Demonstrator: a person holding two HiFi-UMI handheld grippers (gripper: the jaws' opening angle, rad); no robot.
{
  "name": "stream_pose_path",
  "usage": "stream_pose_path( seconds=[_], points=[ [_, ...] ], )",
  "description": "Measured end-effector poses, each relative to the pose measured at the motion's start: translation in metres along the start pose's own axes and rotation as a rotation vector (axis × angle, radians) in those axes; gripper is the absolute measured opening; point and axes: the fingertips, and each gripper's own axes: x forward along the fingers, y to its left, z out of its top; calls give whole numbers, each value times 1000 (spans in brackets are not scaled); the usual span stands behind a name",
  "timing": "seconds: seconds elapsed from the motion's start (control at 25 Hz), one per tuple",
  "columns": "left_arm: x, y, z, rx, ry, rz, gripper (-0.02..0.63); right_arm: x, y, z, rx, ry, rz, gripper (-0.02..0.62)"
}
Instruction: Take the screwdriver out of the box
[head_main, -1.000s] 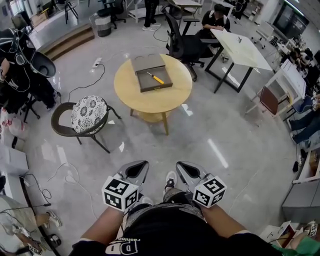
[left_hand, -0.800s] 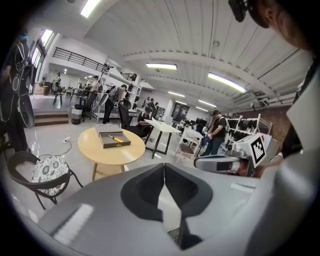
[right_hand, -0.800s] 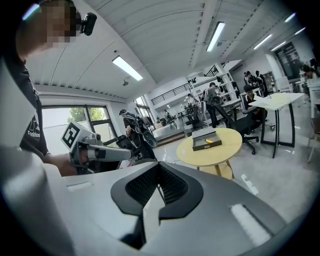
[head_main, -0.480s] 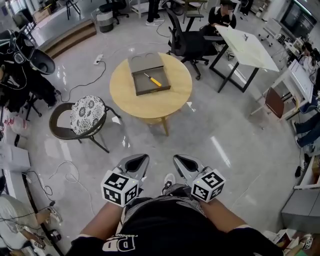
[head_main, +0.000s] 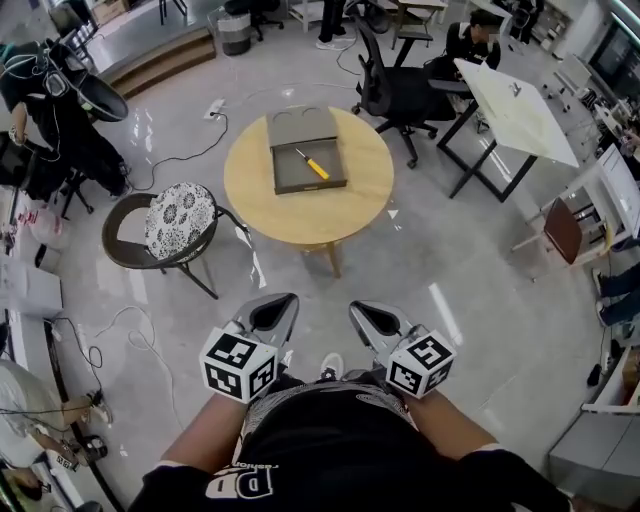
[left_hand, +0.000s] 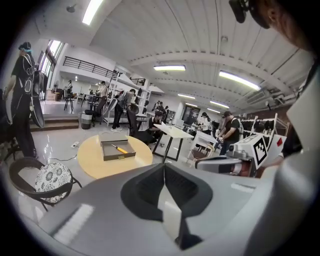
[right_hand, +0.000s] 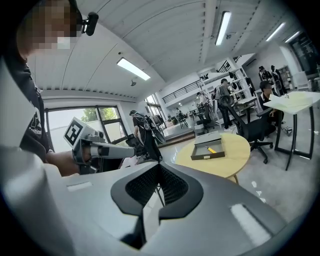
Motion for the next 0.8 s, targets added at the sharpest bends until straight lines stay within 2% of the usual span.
stream_pose_path(
  seconds=[0.12,0.28,0.8],
  points=[
    [5,-3,4,24,10,13,60,0,-5,2,4,-7,16,0],
    [14,-3,7,16,23,19,60,-2,-13,3,20,-9,17,0],
    [63,-11,14,25,36,-91,60,2,-47,7,8,7,-50,0]
  ],
)
